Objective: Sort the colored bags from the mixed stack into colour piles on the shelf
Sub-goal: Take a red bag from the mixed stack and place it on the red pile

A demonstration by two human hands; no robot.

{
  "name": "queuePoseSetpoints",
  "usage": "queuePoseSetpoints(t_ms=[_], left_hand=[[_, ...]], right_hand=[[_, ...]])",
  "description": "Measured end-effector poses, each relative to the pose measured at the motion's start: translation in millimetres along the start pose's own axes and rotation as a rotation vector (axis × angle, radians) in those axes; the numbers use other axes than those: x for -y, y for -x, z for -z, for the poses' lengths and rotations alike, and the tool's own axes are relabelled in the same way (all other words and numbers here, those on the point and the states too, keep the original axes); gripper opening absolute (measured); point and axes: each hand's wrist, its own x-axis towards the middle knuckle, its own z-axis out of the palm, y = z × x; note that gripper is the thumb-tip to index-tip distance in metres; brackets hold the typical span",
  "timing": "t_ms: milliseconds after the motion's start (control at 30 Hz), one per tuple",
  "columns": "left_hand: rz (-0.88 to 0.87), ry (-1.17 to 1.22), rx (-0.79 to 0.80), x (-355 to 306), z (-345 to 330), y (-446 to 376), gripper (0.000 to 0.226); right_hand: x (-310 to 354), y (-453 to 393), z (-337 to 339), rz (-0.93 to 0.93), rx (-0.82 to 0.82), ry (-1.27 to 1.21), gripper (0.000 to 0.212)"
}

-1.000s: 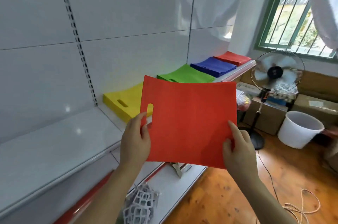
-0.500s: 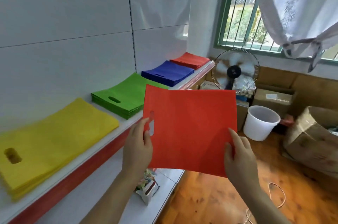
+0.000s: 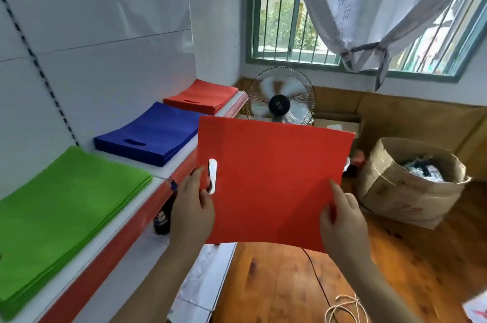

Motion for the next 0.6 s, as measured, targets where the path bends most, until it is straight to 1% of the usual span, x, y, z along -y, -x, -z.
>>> queuePoseSetpoints(t_ms=[133,267,400,467,600], left_hand=[[-0.019,-0.026,0.032,-4.8,-76.6,-58.4,0.053],[0.012,-0.02,0.059,-16.1,-135.9,-117.1,0.058],[0.047,-0.067,0.003,-19.6,-178.4,-178.8,0.059],[0.077,-0.078,-0.018,-15.6,-191.5,-201.4,0.058],[0.1,-0.068,-0.063,2.7,-213.4,-253.3,0.057]], right_hand=[[-41.6,-79.4,-23.8,0.006,0.015,-0.008,0.064],[-72.4,-164.3,-43.3,-0.002,0.042,-0.022,0.066],[-91.2,-252.2,-69.2,0.049,0.029,-0.032,0.064],[-92.7,-282.7,-89.0,0.05,0.057,-0.035,0.064],[-92.3,-341.3,-139.9,0.127,0.122,-0.076,0.064]])
